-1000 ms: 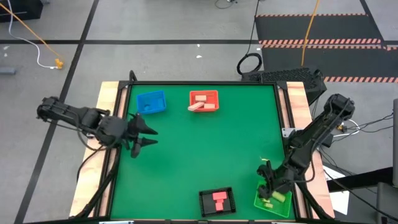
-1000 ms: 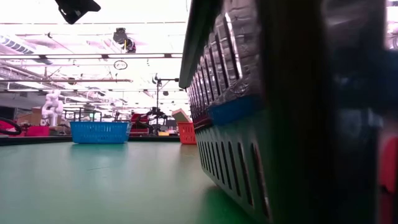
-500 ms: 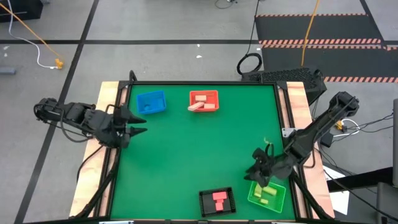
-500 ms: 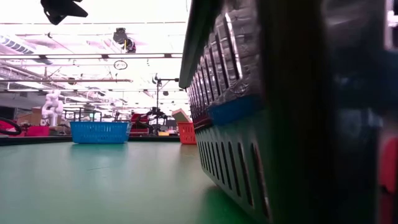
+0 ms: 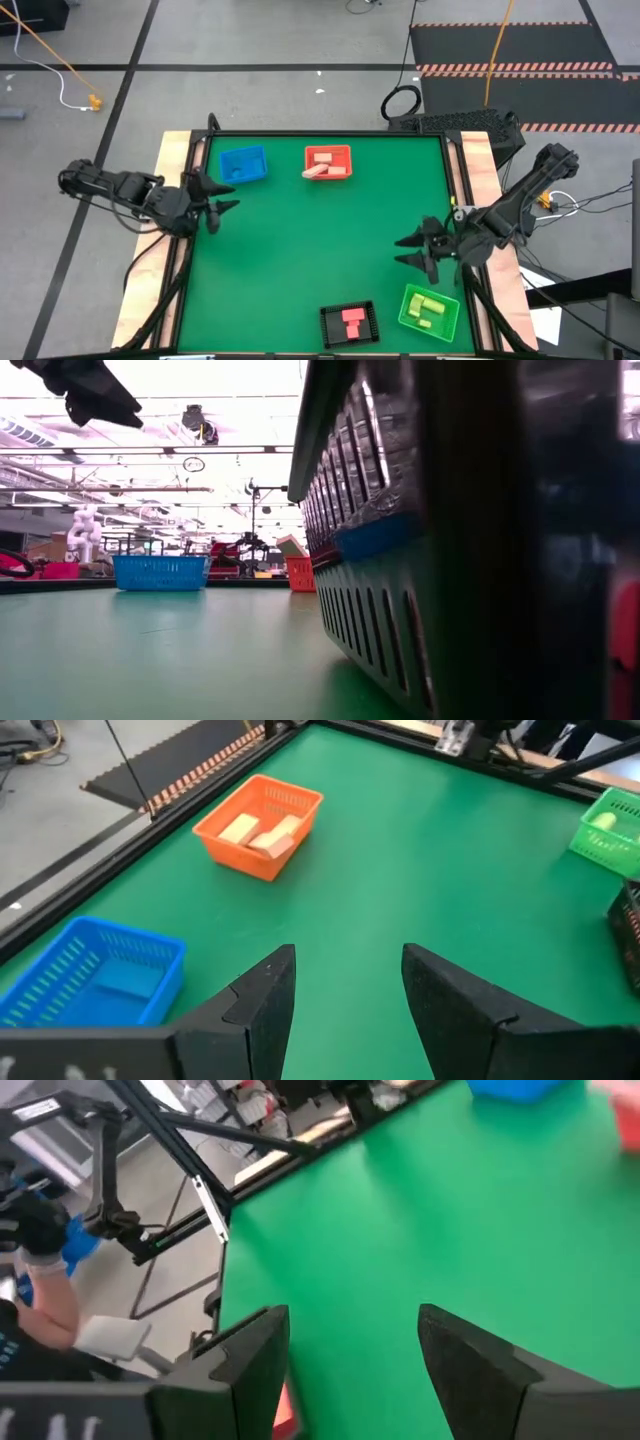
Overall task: Sort & place blocks by color
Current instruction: Return to Home Position
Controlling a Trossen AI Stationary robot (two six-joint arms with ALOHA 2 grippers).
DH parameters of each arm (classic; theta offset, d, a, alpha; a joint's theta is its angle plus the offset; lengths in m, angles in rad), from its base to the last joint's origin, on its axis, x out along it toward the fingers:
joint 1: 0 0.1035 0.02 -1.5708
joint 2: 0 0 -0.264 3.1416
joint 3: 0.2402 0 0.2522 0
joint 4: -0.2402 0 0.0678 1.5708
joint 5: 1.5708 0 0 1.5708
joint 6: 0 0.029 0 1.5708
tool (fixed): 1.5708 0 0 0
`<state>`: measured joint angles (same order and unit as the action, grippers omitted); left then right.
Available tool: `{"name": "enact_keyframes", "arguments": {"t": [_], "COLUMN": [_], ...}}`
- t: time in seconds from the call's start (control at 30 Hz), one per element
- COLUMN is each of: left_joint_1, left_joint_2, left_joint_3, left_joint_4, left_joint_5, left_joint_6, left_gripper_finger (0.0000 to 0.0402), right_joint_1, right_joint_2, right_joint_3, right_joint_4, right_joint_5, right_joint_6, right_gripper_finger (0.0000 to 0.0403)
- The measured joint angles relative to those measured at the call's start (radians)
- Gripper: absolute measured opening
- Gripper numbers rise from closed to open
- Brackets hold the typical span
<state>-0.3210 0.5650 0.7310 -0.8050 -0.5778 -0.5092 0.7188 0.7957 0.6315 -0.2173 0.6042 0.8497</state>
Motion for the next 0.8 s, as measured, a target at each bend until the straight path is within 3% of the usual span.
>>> {"name": "enact_keyframes", "arguments": {"t": [0.2, 0.57, 0.8], "left_joint_1": [0.0, 0.0, 0.0], "left_joint_2": [-0.012, -0.012, -0.011], "left_joint_3": [-0.114, -0.329, -0.465], "left_joint_4": [0.14, 0.558, 0.828], "left_joint_5": [-0.027, -0.027, 0.01], "left_joint_6": [0.021, 0.179, 0.194], "left_gripper_finger": [0.0184, 0.0184, 0.0184], "right_joint_1": [-0.004, -0.004, -0.004], "right_joint_2": [-0.038, -0.087, -0.155], "right_joint_3": [-0.008, -0.149, -0.299], "right_joint_4": [0.003, 0.043, 0.283], "right_joint_5": [-0.004, -0.007, -0.033], "right_joint_6": [-0.154, -0.191, -0.282], "right_gripper_finger": [0.0214, 0.0214, 0.0214]}}
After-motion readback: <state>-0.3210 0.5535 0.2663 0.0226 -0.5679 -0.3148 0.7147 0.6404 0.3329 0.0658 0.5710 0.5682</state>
